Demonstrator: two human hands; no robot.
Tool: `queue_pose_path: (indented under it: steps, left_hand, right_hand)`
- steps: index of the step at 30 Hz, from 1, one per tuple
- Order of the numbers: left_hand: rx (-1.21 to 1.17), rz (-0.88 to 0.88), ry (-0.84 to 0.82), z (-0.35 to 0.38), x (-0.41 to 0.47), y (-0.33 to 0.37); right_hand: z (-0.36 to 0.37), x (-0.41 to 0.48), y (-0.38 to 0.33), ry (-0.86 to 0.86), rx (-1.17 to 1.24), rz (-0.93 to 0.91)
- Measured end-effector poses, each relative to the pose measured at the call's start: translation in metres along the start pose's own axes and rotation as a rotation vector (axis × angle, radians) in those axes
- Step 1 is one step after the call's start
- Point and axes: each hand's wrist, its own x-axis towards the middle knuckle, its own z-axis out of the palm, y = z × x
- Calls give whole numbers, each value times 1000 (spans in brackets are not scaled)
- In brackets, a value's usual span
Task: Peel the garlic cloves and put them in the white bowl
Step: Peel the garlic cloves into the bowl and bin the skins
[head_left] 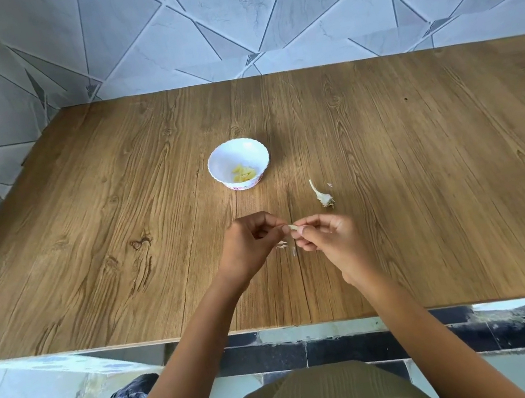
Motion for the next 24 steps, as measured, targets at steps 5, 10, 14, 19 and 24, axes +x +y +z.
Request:
queue_pose_path:
  steps: [5, 10, 14, 19, 24]
  left_hand:
    - [34, 75, -32, -1, -2, -4]
    - [-106, 32, -37, -1, -3, -2]
    - [-177, 6, 16, -3, -3, -2]
    - [-133, 55, 33, -5, -2, -3]
    - [-119, 38, 20, -5, -1, -4]
  right_hand:
    - [-2, 1, -3, -18, -6, 16]
    - [1, 2, -4, -14, 50, 69]
    - [1, 3, -1, 10, 49, 73]
    - [1, 2, 1, -41, 105, 65]
    - [1, 5, 2, -36, 62, -29]
